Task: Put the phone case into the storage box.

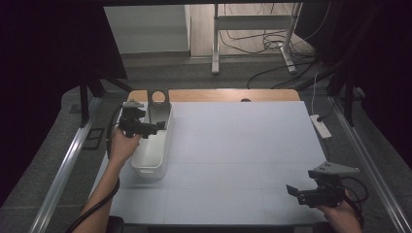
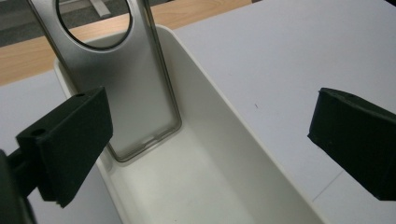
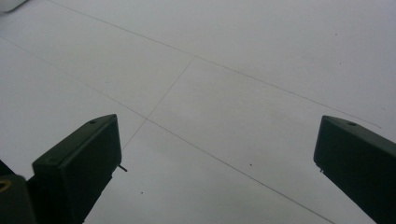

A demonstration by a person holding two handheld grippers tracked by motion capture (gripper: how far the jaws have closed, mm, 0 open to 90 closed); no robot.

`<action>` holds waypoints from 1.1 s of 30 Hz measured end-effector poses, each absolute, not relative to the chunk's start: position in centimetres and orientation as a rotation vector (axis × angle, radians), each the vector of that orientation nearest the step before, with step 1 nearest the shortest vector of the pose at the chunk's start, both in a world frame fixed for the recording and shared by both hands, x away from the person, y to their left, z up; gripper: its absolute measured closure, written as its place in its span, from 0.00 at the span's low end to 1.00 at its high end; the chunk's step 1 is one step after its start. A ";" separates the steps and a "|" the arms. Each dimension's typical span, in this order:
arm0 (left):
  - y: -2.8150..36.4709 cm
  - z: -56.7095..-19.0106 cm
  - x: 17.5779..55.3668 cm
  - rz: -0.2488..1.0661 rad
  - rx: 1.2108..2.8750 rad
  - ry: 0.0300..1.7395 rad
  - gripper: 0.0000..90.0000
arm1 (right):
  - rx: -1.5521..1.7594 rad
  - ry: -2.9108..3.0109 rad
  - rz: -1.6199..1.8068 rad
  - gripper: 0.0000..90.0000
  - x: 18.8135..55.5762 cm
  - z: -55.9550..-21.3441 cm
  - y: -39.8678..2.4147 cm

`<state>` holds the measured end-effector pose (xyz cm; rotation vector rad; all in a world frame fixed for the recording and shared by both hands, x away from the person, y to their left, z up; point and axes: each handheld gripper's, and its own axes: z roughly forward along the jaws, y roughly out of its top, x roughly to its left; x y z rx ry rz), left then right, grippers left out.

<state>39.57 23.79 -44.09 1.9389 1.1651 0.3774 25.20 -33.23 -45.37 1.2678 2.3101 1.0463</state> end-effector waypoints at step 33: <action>23.1 -44.1 34.5 0.356 1.919 1.070 0.00 | 1.261 2.312 1.037 0.01 25.1 -45.4 -33.1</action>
